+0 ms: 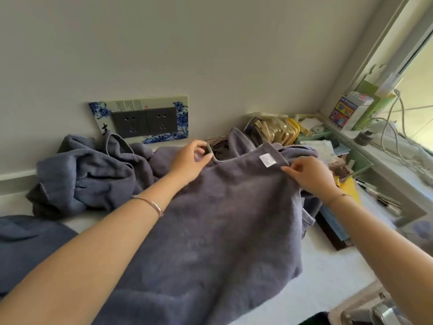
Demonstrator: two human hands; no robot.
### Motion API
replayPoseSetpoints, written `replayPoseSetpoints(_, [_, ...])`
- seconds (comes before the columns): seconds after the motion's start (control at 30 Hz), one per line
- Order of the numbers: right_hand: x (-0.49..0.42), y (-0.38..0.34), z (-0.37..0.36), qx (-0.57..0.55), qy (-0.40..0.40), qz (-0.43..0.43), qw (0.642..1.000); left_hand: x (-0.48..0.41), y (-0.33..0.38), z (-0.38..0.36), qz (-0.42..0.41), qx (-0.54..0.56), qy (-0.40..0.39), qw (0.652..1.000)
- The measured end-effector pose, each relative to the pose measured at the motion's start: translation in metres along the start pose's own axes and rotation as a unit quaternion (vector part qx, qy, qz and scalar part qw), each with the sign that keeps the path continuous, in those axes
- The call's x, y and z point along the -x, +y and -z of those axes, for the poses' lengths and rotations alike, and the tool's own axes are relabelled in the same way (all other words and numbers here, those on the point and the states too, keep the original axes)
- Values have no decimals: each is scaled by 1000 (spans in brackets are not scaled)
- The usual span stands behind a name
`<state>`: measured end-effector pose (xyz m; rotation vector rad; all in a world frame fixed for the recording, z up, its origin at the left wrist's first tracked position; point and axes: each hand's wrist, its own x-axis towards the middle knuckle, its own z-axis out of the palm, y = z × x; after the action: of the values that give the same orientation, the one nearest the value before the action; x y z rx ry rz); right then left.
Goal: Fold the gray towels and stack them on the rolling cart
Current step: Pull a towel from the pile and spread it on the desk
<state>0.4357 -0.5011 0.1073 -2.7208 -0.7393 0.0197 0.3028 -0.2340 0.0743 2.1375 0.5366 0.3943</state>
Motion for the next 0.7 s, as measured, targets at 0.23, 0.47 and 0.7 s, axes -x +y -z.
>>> replayPoseSetpoints(0.23, [19, -11, -38, -41, 188, -26, 981, 77, -90, 38, -31, -120, 54, 991])
replayPoseSetpoints(0.47, [38, -98, -66, -138, 226, 41, 963, 138, -157, 106, 17, -208, 86, 974])
replayPoseSetpoints(0.7, [113, -237, -173, -237, -41, 144, 960, 194, -215, 155, 133, -329, 39, 934])
